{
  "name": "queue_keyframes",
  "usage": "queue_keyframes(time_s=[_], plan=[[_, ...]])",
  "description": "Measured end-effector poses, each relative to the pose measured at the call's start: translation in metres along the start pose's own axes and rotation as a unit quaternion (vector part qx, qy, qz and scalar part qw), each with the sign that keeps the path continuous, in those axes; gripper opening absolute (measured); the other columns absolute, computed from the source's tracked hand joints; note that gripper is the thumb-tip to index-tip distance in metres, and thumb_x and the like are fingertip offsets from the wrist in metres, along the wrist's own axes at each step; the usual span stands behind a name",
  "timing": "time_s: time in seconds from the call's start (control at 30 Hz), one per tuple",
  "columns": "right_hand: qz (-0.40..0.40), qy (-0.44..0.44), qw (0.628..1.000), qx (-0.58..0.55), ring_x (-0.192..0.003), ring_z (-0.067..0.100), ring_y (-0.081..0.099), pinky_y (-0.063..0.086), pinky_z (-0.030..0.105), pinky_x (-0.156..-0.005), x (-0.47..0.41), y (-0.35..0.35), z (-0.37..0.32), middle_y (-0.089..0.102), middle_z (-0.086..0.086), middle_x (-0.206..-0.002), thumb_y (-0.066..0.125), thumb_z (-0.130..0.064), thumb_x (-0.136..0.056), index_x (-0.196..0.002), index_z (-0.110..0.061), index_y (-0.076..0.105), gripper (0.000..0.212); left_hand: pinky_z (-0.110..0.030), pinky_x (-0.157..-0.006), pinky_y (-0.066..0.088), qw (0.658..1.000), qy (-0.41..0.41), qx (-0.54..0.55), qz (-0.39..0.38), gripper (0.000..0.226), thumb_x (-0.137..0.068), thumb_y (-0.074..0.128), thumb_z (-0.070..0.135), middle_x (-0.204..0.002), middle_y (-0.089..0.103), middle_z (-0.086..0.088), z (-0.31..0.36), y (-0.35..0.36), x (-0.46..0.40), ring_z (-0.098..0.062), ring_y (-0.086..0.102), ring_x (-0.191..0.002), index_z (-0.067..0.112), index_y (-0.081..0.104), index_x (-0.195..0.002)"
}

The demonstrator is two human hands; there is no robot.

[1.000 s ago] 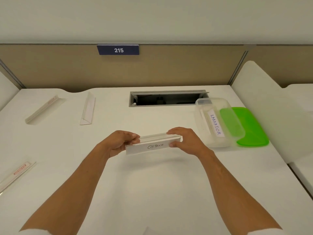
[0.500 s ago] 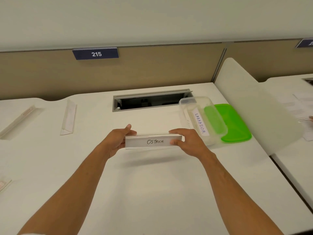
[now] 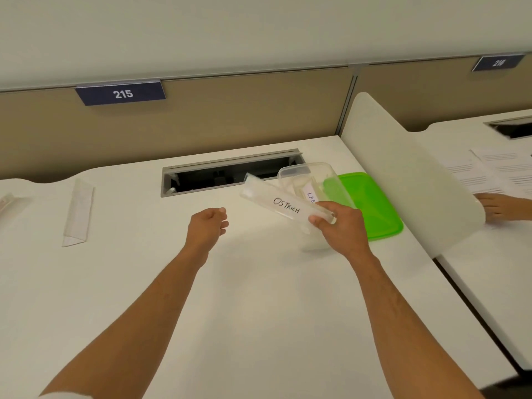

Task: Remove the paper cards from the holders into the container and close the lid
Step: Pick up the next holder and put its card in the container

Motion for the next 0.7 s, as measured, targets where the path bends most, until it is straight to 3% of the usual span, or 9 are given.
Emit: queue_keyframes(time_s=[0.1, 0.17, 0.37, 0.5, 0.7], plan=[[0.05, 0.017, 0.998, 0.023, -0.088, 0.024, 0.068, 0.053, 0.033, -0.078, -0.007, -0.016, 0.008, 0.075, 0.003, -0.099, 0.077, -0.035, -0.078, -0.112, -0.021, 0.072, 0.037, -0.024, -0.075, 0.054, 0.999, 0.017, -0.018, -0.035, 0.01, -0.095, 0.06, 0.025, -0.107, 0.069, -0.004, 0.004, 0.033, 0.004, -0.016, 0.068, -0.094, 0.019, 0.067, -0.101], [0.067, 0.03, 0.996, 0.048, -0.086, 0.026, 0.068, 0.054, 0.033, -0.074, -0.011, -0.022, 0.013, 0.075, 0.004, -0.096, 0.075, -0.038, -0.079, -0.11, -0.022, 0.072, 0.035, -0.021, -0.072, 0.055, 0.998, 0.029, -0.035, -0.053, 0.023, -0.094, 0.063, 0.024, -0.105, 0.068, -0.002, 0.007, 0.054, 0.007, -0.014, 0.067, -0.093, 0.013, 0.066, -0.114], [0.077, 0.073, 0.989, 0.101, -0.083, 0.029, 0.066, 0.05, 0.031, -0.068, -0.019, -0.024, 0.034, 0.075, 0.005, -0.092, 0.072, -0.046, -0.079, -0.107, -0.023, 0.073, 0.036, -0.025, -0.076, 0.059, 0.995, 0.032, -0.051, -0.078, 0.039, -0.092, 0.066, 0.025, -0.095, 0.068, 0.001, 0.014, 0.107, 0.016, -0.011, 0.068, -0.086, 0.005, 0.061, -0.124], [0.072, 0.09, 0.986, 0.125, -0.086, 0.033, 0.065, 0.05, 0.033, -0.067, -0.026, -0.02, 0.04, 0.074, 0.007, -0.093, 0.071, -0.049, -0.078, -0.106, -0.022, 0.073, 0.039, -0.037, -0.087, 0.058, 0.992, 0.032, -0.083, -0.094, 0.047, -0.09, 0.069, 0.03, -0.113, 0.064, -0.005, 0.01, 0.137, 0.023, -0.013, 0.07, -0.08, 0.006, 0.058, -0.129], [0.085, 0.099, 0.984, 0.12, -0.081, 0.032, 0.065, 0.049, 0.033, -0.067, -0.026, -0.023, 0.047, 0.075, 0.005, -0.091, 0.068, -0.05, -0.08, -0.101, -0.022, 0.073, 0.036, -0.037, -0.082, 0.06, 0.989, 0.017, -0.093, -0.11, 0.057, -0.088, 0.071, 0.027, -0.108, 0.065, -0.006, 0.009, 0.164, 0.026, -0.018, 0.072, -0.077, 0.006, 0.05, -0.137]])
Point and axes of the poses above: each hand's wrist, its own x-axis away from the middle knuckle, its own y-axis out of the palm, z = x × y, the point moved 10 cm from there along -x, towards the middle knuckle
